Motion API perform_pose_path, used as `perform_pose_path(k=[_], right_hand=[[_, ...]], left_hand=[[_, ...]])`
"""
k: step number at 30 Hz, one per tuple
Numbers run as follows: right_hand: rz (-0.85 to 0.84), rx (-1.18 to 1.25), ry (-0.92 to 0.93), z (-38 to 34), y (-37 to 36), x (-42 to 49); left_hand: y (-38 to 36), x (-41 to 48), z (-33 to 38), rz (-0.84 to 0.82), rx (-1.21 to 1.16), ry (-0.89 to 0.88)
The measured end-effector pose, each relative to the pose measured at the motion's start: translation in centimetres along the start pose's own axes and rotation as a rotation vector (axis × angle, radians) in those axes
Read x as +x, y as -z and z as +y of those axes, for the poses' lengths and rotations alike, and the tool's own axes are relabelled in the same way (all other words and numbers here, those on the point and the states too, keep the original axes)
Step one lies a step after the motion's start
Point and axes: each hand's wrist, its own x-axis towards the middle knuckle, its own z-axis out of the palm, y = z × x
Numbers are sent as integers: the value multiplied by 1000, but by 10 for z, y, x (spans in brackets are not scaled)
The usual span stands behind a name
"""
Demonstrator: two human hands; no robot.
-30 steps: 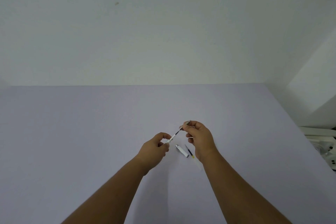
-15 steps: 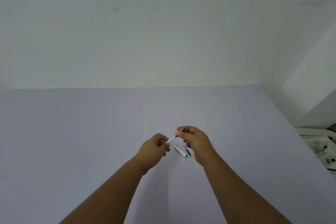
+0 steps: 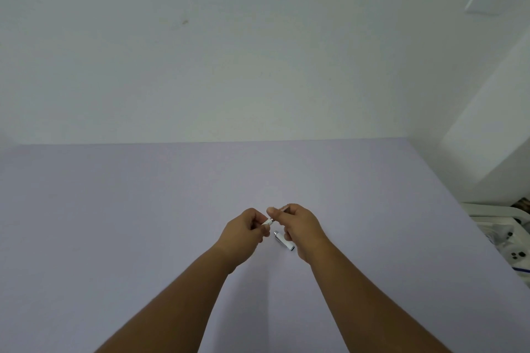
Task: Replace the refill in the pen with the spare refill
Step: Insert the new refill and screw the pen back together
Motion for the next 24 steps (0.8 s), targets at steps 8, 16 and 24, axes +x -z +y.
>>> perform_pose_path(k=[8,16,24], right_hand=[[-26,60,11,-2,2,-1],[-51,116,-5,1,3,0],[-45,105,8,3,8,-1]], left_hand=[[2,-1,2,31,35,-6],[-2,-1,4,54,69,-7],[-3,-3,2,49,74,-4]])
